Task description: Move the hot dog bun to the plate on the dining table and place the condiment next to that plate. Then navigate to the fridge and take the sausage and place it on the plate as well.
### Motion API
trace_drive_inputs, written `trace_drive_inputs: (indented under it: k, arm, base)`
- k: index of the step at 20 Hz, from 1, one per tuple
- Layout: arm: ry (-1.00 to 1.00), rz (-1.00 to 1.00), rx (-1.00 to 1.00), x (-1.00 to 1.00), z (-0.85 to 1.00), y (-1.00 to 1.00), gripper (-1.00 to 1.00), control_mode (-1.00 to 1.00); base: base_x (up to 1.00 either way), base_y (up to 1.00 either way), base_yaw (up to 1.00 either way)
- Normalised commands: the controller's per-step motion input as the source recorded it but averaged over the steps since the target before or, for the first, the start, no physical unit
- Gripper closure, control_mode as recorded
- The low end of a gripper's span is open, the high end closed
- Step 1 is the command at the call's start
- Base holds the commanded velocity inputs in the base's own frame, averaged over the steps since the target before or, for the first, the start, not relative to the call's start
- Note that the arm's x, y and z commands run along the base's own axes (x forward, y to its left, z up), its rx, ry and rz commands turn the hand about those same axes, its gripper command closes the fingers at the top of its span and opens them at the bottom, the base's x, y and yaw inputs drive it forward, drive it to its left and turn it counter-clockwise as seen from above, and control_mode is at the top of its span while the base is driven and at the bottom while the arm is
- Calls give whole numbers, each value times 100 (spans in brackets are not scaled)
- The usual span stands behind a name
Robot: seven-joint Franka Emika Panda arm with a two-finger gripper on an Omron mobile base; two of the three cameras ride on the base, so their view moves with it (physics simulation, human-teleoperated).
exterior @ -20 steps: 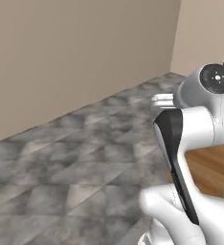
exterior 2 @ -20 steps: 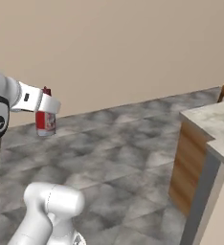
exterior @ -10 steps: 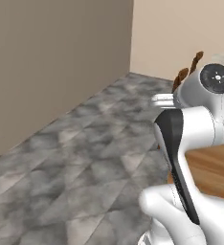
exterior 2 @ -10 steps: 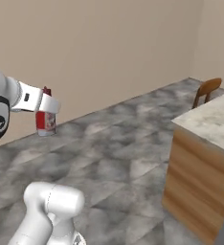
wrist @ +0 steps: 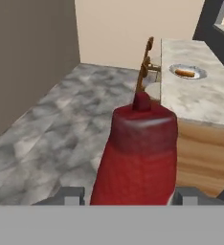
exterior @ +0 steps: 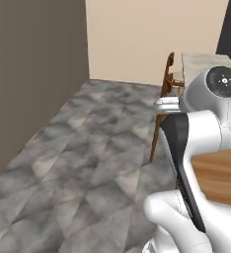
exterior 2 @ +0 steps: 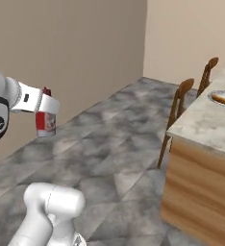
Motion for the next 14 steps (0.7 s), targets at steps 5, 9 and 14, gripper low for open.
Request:
trace_drive_inputs:
  k: [5, 9, 14]
  arm:
    - [0, 0, 0, 0, 0, 0, 100, 100]
    - [0, 0, 0, 0, 0, 0, 100, 100]
    - [0, 0, 0, 0, 0, 0, 100, 100]
  base:
    - [100, 67, -51]
    - [98, 74, -51]
    - [90, 76, -52]
